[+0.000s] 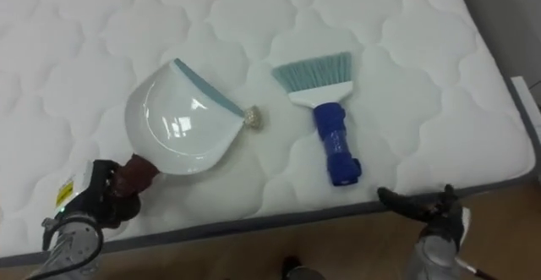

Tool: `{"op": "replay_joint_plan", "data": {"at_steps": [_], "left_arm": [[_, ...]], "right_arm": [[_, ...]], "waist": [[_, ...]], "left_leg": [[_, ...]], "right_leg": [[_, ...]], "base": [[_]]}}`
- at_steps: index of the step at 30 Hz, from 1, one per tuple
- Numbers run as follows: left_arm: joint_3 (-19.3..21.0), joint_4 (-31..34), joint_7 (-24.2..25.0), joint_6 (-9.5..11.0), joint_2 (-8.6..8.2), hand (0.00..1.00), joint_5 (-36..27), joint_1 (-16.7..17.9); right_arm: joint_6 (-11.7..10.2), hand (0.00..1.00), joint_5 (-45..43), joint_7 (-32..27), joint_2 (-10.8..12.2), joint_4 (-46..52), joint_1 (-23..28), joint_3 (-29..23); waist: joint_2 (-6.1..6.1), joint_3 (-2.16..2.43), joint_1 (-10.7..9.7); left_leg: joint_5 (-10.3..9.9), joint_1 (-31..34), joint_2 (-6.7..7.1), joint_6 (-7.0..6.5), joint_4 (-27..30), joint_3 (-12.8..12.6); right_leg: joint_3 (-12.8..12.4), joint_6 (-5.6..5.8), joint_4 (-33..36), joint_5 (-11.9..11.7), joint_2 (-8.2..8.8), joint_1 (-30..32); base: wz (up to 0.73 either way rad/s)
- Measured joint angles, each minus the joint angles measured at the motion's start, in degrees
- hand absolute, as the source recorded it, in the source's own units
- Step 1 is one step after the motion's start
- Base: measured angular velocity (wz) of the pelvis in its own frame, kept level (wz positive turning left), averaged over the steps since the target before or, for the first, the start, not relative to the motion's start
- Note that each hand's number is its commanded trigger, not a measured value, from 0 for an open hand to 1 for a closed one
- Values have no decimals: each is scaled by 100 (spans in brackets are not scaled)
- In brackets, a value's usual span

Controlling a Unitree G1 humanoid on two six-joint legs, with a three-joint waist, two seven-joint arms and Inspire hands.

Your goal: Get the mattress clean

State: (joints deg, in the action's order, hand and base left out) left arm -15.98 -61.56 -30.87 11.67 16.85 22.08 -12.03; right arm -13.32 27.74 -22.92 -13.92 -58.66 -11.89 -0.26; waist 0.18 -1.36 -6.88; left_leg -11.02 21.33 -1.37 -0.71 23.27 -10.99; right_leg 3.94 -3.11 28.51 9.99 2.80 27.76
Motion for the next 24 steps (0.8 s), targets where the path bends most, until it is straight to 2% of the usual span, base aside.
{"op": "replay_joint_plan", "data": {"at_steps": [6,12,20,24], "left_arm": [[-119,142,223,185,-1,100,-3,375],[-82,205,698,254,47,100,-5,409],[-110,305,1138,253,67,100,-6,447],[-126,296,1277,248,67,100,-12,477]], "right_arm": [[-336,0,-474,-842,2,595,-47,-57],[-687,0,-1166,-1433,-19,1091,-181,-105],[-804,0,-1678,-2017,-66,1500,-370,-22],[-1008,0,-1725,-2188,-175,1657,-379,301]], "waist": [[1,1,71],[16,7,168],[26,4,306],[34,-1,412]], "left_leg": [[-5,-4,3,-13,-48,-61],[-4,109,0,-18,-48,-67],[-5,120,1,-18,-74,-66],[-4,95,-1,-18,-86,-63]], "right_leg": [[-35,17,-38,-30,9,21],[-47,17,-30,-33,4,138],[-28,20,-83,-32,5,136],[-12,20,-88,-31,2,112]], "base": [[-5],[0],[0],[0]]}}
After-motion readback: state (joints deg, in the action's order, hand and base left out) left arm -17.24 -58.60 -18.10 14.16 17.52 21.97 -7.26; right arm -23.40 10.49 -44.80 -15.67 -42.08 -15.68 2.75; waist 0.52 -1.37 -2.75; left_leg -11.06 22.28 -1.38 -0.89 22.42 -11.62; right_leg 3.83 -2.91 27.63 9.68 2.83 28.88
